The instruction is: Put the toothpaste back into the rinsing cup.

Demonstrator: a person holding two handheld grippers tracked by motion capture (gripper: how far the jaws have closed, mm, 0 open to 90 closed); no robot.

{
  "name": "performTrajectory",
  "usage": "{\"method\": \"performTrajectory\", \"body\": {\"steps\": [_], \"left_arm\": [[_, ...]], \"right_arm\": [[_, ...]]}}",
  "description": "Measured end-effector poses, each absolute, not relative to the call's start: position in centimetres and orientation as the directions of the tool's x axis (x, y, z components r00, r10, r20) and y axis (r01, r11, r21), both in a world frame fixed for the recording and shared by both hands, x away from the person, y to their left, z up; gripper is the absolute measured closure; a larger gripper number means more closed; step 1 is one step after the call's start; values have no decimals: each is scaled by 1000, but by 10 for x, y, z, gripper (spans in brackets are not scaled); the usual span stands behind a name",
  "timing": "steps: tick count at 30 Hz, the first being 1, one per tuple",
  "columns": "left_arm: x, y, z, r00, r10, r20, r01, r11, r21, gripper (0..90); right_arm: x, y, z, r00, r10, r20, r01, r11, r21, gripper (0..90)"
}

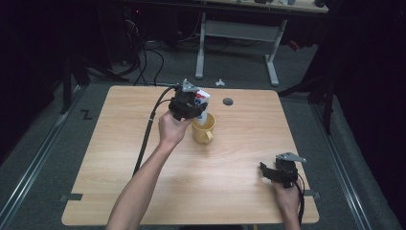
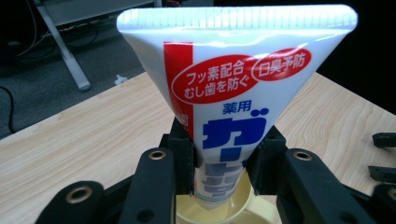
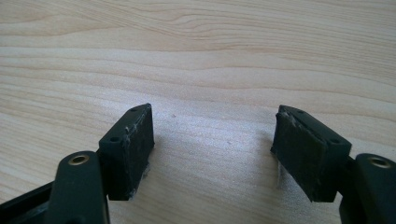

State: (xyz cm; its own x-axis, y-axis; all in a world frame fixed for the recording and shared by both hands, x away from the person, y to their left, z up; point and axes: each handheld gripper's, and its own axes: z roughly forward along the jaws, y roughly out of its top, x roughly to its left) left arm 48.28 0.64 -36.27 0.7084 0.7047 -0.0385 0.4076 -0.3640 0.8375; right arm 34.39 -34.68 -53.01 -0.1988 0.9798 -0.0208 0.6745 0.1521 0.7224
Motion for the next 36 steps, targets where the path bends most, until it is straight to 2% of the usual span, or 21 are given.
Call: {"method": "performTrajectory", "body": {"steps": [22, 25, 36], "left_arm": [[493, -3, -403, 695, 718, -27, 445, -401, 801, 667], [495, -2, -407, 686, 726, -47, 464, -386, 797, 666], [497, -10, -417, 692, 722, -19, 464, -423, 778, 661]], "right_arm": [[344, -347, -530, -199, 980, -21, 674, 153, 723, 292], [344, -347, -530, -199, 980, -20, 674, 152, 722, 292], [344, -347, -530, -200, 980, -21, 674, 153, 723, 291]]}}
